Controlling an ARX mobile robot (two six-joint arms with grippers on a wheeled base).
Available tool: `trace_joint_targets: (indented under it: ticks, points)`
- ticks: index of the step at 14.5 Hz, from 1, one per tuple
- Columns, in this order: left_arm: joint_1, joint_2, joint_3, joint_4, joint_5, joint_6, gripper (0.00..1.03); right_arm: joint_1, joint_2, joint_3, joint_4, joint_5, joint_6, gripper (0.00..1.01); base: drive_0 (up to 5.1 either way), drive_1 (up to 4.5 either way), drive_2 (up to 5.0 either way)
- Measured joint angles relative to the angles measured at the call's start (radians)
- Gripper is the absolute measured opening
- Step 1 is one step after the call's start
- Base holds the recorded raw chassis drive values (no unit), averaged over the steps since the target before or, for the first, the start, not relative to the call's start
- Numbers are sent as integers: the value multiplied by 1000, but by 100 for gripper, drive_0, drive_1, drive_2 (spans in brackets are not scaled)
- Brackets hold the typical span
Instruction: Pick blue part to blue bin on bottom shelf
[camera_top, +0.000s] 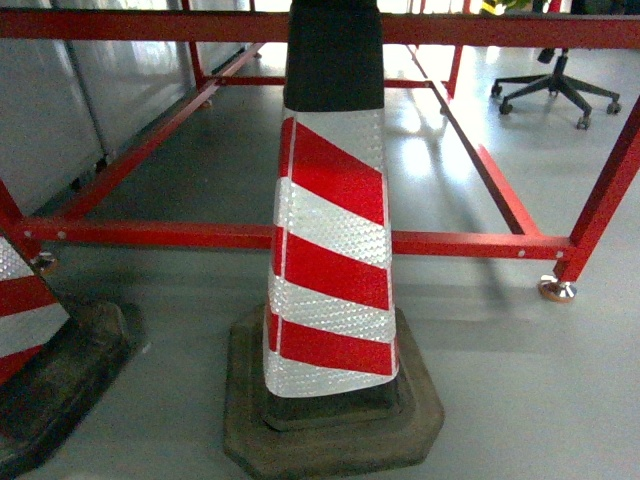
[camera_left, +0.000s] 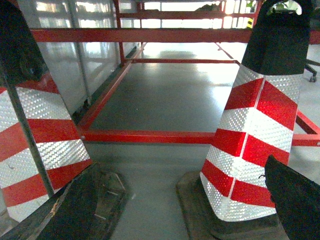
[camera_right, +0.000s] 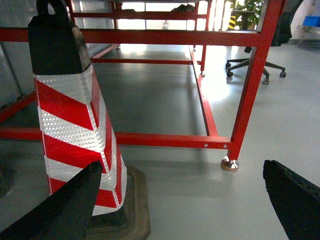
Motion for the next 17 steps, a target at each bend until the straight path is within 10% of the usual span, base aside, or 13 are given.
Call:
trace_joint_targets:
  ticks: [17]
  points:
    - [0,0,0,0,0,0,98,0,0,0,0,0,0,98,0,0,0]
